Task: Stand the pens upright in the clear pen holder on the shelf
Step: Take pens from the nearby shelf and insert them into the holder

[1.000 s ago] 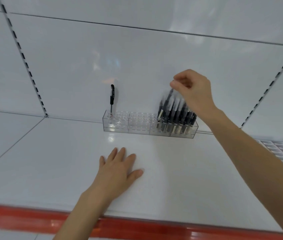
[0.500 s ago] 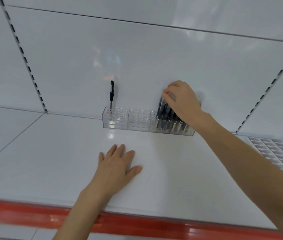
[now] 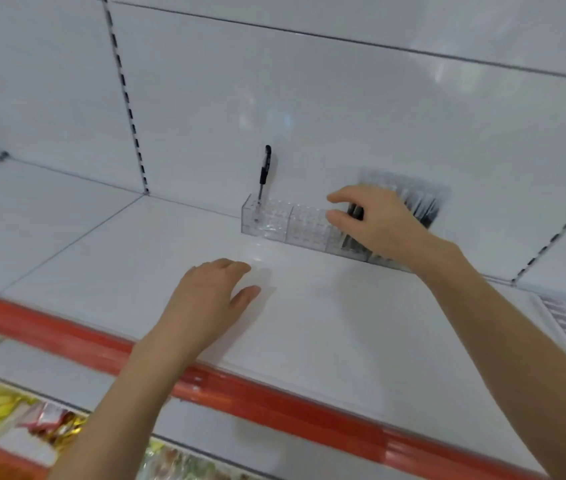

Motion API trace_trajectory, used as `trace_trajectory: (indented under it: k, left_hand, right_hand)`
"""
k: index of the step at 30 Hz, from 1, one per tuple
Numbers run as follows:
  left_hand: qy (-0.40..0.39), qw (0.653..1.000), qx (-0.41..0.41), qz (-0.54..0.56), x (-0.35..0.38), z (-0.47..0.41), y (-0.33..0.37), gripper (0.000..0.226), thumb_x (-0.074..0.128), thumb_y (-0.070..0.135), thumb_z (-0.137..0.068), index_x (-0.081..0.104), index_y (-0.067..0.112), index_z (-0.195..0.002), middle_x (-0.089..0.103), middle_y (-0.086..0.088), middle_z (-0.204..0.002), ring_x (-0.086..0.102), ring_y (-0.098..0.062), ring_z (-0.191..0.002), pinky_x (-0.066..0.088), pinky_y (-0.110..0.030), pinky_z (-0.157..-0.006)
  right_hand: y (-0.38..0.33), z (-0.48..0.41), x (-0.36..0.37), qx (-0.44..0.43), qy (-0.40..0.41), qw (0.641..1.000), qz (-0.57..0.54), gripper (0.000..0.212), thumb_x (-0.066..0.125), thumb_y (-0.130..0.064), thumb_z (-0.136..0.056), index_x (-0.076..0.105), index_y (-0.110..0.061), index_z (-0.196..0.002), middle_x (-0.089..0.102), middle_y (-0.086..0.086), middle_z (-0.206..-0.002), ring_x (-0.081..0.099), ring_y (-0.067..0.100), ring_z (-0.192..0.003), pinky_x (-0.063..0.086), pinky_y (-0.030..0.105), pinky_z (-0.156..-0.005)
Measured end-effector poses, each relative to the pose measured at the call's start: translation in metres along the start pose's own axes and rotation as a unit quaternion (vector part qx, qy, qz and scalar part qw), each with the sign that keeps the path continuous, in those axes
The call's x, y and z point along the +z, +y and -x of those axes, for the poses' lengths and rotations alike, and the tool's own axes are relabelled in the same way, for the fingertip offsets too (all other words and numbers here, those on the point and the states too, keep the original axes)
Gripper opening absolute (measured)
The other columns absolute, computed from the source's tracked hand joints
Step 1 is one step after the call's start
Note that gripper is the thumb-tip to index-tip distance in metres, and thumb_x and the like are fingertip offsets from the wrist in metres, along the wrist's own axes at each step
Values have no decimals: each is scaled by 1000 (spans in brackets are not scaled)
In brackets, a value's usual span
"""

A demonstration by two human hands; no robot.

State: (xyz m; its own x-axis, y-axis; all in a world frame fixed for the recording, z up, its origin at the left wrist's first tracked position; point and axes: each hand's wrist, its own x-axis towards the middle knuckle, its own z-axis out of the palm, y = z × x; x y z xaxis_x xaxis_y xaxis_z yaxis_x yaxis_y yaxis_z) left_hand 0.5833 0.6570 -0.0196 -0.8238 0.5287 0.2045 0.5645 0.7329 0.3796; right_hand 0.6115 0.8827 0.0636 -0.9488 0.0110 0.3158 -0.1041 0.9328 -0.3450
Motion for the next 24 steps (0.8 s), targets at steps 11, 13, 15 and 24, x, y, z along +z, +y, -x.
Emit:
trace_trajectory:
  k: [11, 13, 15, 24]
  left_hand:
    - [102, 966, -236, -29, -67, 163, -101, 46, 50, 40, -90, 52, 18, -130, 59, -4, -126, 59, -23, -110, 46, -35, -91]
    - [110, 951, -287, -34, -78, 201, -123, 45, 50, 39, -90, 53, 17, -129, 59, -4, -128, 57, -23, -113, 45, -35, -92]
    - [123, 935, -329, -39, -87, 240, -145, 44, 50, 38, -91, 52, 19, -130, 58, -3, -129, 56, -22, -114, 44, -32, -91]
    - [111, 871, -478, -41, -126, 405, -225, 44, 49, 37, -91, 51, 17, -131, 56, -4, -131, 53, -21, -118, 41, -30, -96]
  right_hand:
    - [-150, -35, 93, -182, -117, 975, -51, 32, 55, -28, -89, 58, -13, -117, 58, 1, -126, 51, 14, -118, 28, 13, -92]
    - [-194, -33, 119, -219, -140, 963, -76, 32, 55, -27, -90, 58, -12, -117, 58, 1, -126, 50, 14, -119, 26, 11, -91]
    - [-240, -25, 147, -245, -158, 951, -102, 31, 54, -28, -90, 58, -12, -117, 58, 2, -126, 50, 15, -118, 26, 11, -90]
    - [-378, 70, 284, -167, -260, 925, -222, 32, 57, -24, -89, 58, -12, -119, 60, 3, -122, 53, 14, -113, 31, 12, -86]
